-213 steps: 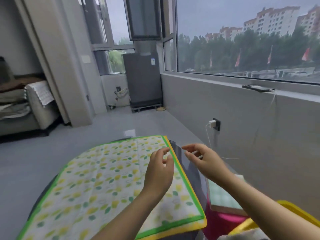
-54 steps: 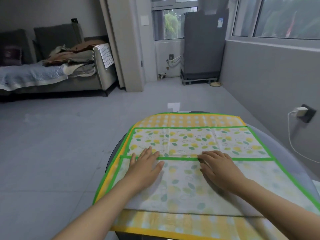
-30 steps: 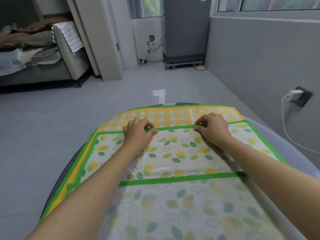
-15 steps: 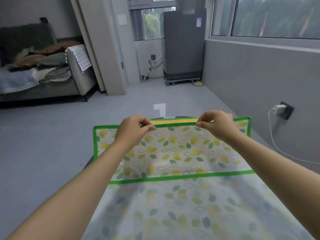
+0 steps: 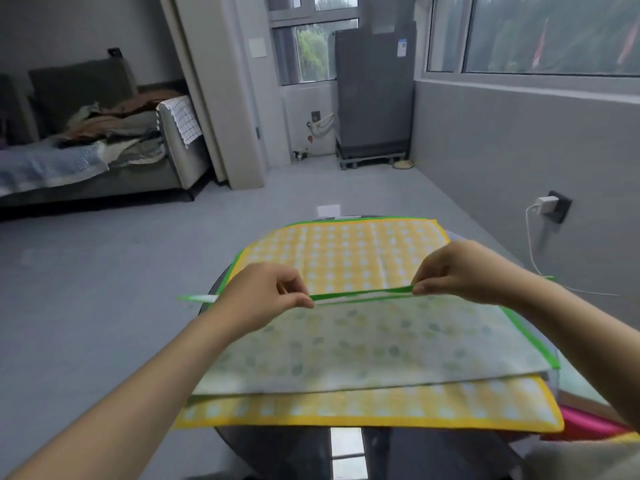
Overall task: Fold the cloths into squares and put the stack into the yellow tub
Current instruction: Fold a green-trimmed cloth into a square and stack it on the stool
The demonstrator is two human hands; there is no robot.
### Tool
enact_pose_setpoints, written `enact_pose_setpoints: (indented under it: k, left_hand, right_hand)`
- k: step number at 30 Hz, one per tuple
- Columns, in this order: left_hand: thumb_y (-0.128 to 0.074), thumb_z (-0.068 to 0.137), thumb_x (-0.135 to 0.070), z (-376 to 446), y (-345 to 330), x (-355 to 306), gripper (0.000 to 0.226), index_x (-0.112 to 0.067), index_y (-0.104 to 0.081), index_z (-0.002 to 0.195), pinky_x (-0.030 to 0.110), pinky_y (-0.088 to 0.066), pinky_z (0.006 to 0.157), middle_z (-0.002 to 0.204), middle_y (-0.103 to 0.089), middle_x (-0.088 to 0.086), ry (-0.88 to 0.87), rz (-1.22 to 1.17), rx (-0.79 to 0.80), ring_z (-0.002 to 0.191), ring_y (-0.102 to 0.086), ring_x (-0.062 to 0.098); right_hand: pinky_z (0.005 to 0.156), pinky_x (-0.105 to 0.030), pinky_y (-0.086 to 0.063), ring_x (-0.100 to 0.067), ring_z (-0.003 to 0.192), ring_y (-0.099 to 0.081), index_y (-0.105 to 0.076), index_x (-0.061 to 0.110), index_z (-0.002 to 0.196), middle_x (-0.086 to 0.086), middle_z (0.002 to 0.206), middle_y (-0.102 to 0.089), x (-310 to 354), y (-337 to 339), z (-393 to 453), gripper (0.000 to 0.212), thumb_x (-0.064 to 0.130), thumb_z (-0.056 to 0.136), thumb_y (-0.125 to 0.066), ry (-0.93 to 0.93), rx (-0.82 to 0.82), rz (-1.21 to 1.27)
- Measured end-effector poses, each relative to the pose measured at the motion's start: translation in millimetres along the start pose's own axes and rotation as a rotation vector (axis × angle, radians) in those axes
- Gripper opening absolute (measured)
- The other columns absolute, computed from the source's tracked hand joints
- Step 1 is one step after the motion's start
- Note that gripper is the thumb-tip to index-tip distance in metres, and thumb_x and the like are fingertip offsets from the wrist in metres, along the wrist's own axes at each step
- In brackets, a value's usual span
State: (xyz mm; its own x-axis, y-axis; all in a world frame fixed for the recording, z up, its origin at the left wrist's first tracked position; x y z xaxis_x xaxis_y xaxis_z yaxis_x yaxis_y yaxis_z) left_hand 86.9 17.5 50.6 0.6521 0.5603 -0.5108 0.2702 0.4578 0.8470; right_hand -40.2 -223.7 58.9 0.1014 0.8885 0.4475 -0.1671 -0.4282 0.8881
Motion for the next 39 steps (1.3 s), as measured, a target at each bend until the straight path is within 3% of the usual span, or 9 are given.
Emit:
enact_pose_setpoints:
  k: [4,10,17,25,29,34,36,39]
  left_hand:
    - [-0.078,0.073,-0.032,-31.6,-25.7,8.2,0.012,-0.029,-0.07,0.065,0.018,-0.039,0.056,0.062,-0.064,-0.019,0.043,-0.061,0.052,0.057,-0.052,-0.001]
    - [-0.077,0.074,-0.03,-49.1,-59.3,22.1,0.01,-0.028,-0.071,0.066,0.026,-0.048,0.067,0.071,-0.067,-0.013,0.109,-0.083,0.161,0.069,-0.058,0.003]
    - [-0.075,0.075,-0.032,-54.8,-77.4,27.9,0.009,-0.03,-0.07,0.068,0.031,-0.051,0.076,0.079,-0.065,-0.012,0.066,-0.056,0.25,0.077,-0.058,0.003]
    - [-0.079,0.07,-0.04,-55.5,-79.4,31.2,0.014,-0.028,-0.071,0.072,0.033,-0.051,0.077,0.082,-0.063,-0.013,0.024,-0.046,0.268,0.076,-0.059,0.003]
    - [-0.076,0.071,-0.047,-52.4,-79.3,31.9,0.019,-0.029,-0.071,0.073,0.031,-0.052,0.075,0.081,-0.062,-0.013,0.01,-0.028,0.282,0.076,-0.059,0.003]
    - [-0.064,0.082,-0.05,-38.6,-79.9,19.6,0.024,-0.027,-0.069,0.077,0.026,-0.049,0.073,0.082,-0.061,-0.012,-0.02,0.041,0.213,0.077,-0.057,0.003]
    - [-0.057,0.088,-0.046,-27.3,-81.8,14.5,0.022,-0.027,-0.067,0.083,0.024,-0.046,0.077,0.088,-0.058,-0.014,-0.048,0.071,0.153,0.08,-0.054,0.002]
    - [-0.048,0.095,-0.036,-8.5,-89.1,12.2,0.023,-0.025,-0.065,0.107,0.027,-0.039,0.094,0.11,-0.053,-0.011,-0.061,0.137,0.061,0.105,-0.05,0.007]
  right_hand:
    - [0.056,-0.011,-0.042,0.004,0.066,-0.06,-0.063,0.044,0.059,0.016,0.065,-0.068,-2.7,-26.1,-23.1,0.022,0.033,0.073,-0.077,-0.015,0.113,0.002]
    - [0.059,-0.007,-0.042,0.007,0.069,-0.059,-0.064,0.042,0.064,0.012,0.074,-0.069,-12.0,-56.3,-39.1,0.019,0.031,0.073,-0.077,-0.031,0.245,0.053]
    - [0.079,-0.022,-0.047,0.0,0.083,-0.055,-0.069,0.039,0.07,0.014,0.09,-0.058,-24.2,-78.7,-44.5,0.007,0.037,0.071,-0.075,0.004,0.277,-0.003]
    - [0.08,-0.018,-0.044,0.004,0.089,-0.049,-0.068,0.035,0.075,0.017,0.096,-0.053,-27.8,-84.8,-44.1,0.018,0.044,0.065,-0.079,0.021,0.292,-0.024]
    - [0.084,-0.022,-0.045,0.0,0.092,-0.05,-0.067,0.037,0.077,0.016,0.097,-0.053,-25.8,-85.6,-42.0,0.02,0.047,0.064,-0.079,0.014,0.314,-0.056]
    - [0.074,-0.015,-0.043,0.001,0.086,-0.052,-0.068,0.036,0.088,0.014,0.096,-0.057,-18.8,-83.7,-28.0,0.021,0.049,0.072,-0.072,0.023,0.27,-0.077]
    - [0.075,-0.018,-0.042,-0.001,0.089,-0.051,-0.067,0.034,0.095,0.013,0.099,-0.056,-15.2,-86.0,-18.0,0.025,0.05,0.076,-0.068,0.035,0.216,-0.09]
    - [0.082,-0.022,-0.038,-0.008,0.104,-0.048,-0.064,0.033,0.108,0.009,0.111,-0.054,-9.8,-92.8,-1.1,0.03,0.048,0.083,-0.061,0.053,0.143,-0.115]
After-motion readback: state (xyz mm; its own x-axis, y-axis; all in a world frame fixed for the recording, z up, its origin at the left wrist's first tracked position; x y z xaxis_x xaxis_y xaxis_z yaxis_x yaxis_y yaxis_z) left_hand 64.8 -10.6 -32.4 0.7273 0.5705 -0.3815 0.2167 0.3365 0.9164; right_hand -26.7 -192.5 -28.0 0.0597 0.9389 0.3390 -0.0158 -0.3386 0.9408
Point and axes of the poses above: each hand's wrist, its own z-axis towards the middle knuckle, its own y-axis out of the back of the hand, x = y × z, the point moved 4 cm from there along z, towards the middle knuckle
